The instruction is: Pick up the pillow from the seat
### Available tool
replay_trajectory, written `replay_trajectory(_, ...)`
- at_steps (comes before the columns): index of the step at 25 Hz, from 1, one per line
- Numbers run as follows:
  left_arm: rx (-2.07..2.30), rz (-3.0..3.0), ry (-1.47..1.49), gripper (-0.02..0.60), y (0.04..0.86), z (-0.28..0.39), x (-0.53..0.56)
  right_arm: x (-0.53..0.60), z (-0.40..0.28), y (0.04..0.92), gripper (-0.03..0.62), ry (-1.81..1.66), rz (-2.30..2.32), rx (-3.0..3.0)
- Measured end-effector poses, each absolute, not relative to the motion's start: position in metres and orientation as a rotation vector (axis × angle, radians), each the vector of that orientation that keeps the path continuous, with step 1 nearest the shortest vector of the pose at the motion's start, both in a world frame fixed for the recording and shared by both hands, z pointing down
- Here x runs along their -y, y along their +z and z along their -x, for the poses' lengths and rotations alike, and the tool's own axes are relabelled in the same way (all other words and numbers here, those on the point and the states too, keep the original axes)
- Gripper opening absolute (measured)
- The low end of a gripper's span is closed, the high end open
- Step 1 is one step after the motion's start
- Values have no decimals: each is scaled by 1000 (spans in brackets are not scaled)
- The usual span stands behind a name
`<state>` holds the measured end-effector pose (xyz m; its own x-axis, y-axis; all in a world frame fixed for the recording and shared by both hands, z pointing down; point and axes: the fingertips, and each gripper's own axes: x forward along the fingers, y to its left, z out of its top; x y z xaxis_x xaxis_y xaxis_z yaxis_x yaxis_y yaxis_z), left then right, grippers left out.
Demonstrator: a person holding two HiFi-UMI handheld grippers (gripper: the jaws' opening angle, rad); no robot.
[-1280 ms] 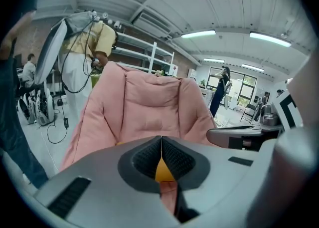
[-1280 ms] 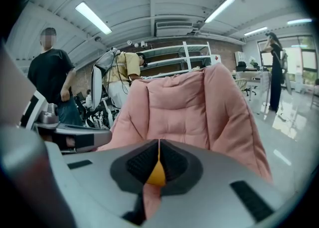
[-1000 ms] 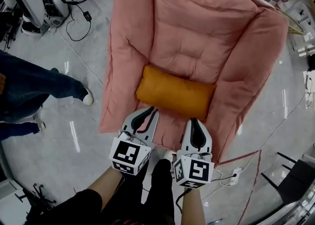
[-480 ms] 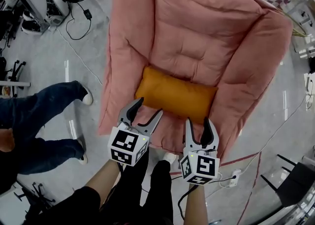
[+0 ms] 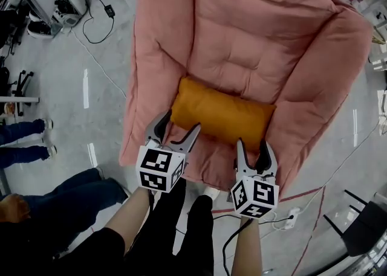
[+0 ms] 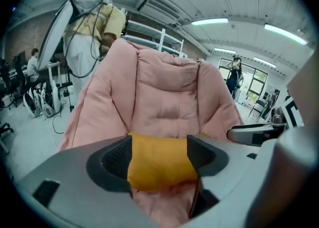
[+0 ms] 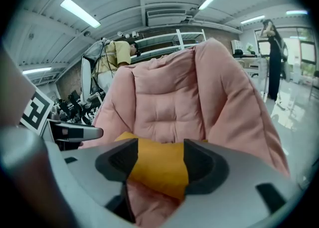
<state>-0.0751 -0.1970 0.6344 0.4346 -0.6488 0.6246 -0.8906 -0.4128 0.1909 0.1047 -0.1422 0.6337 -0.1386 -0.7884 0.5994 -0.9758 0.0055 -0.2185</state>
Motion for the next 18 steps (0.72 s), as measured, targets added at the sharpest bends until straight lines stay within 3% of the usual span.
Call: replay_trajectory(18,1239,-2090,804,345,720,80,220,156,-130,716,293,1017,-1764,1842)
